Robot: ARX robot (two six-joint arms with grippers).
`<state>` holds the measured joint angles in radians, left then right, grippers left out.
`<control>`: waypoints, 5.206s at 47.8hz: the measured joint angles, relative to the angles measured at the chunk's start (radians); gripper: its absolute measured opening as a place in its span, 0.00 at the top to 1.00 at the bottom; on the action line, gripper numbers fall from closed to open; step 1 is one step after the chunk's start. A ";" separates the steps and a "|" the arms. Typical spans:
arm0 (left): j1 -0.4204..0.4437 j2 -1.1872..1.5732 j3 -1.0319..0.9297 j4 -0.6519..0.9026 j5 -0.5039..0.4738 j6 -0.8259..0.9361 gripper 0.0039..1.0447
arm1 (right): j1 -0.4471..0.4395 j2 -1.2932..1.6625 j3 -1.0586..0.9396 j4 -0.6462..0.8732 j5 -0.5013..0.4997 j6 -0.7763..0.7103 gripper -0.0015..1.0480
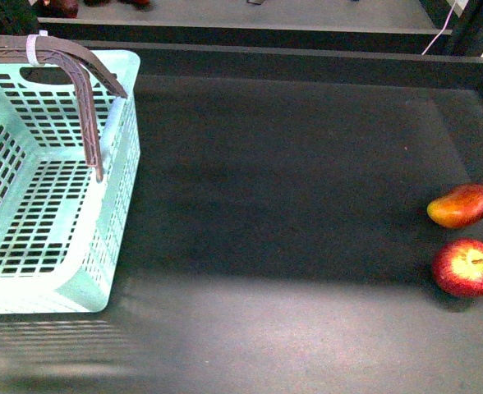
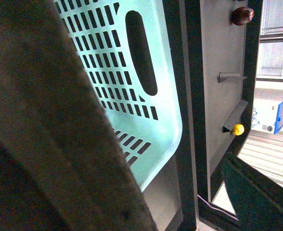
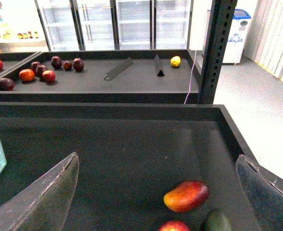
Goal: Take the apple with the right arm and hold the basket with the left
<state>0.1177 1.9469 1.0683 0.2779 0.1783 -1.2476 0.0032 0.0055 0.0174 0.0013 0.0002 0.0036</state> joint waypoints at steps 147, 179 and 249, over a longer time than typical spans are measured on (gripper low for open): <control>-0.594 -0.575 -0.182 -0.162 0.180 0.207 0.85 | -0.164 0.996 0.141 0.210 0.006 0.201 0.08; -0.594 -0.575 -0.182 -0.162 0.181 0.207 0.85 | -0.213 2.090 0.560 0.557 -0.086 -0.020 0.08; -0.594 -0.575 -0.182 -0.162 0.181 0.208 0.85 | -0.143 2.346 0.796 0.515 -0.028 -0.195 0.24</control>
<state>-0.4759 1.3724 0.8860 0.1158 0.3592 -1.0401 -0.1398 2.3516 0.8135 0.5163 -0.0277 -0.1917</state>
